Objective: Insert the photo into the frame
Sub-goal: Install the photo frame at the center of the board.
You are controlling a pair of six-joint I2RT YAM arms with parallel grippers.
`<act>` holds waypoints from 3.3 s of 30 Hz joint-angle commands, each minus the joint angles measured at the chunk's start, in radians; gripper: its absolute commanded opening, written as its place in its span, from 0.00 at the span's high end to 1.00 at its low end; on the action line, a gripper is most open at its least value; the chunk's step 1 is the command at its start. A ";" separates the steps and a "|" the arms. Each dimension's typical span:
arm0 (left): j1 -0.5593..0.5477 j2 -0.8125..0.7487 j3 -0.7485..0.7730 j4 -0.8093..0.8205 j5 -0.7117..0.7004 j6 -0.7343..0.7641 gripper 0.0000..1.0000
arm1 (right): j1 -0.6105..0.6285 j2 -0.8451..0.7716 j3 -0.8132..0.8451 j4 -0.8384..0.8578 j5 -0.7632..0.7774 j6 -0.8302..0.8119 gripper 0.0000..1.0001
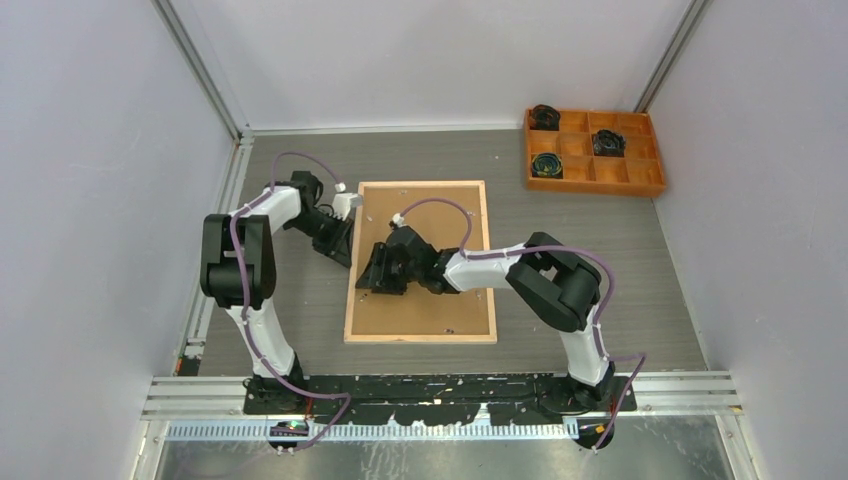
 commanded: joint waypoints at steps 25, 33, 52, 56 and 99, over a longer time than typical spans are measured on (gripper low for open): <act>-0.002 0.001 0.026 0.002 0.004 0.019 0.85 | 0.035 -0.015 -0.030 0.072 0.000 0.057 0.52; -0.003 0.006 0.025 -0.004 0.007 0.028 0.86 | 0.035 0.011 -0.001 0.072 -0.010 0.047 0.54; -0.005 0.013 0.022 -0.009 0.022 0.042 0.89 | 0.032 0.064 0.051 0.088 -0.067 0.035 0.61; -0.004 0.013 0.021 -0.012 0.021 0.043 0.90 | 0.031 0.067 0.051 0.096 -0.083 0.035 0.62; 0.025 0.216 0.311 -0.044 0.127 -0.106 0.84 | -0.367 0.245 0.452 -0.129 -0.255 -0.157 0.51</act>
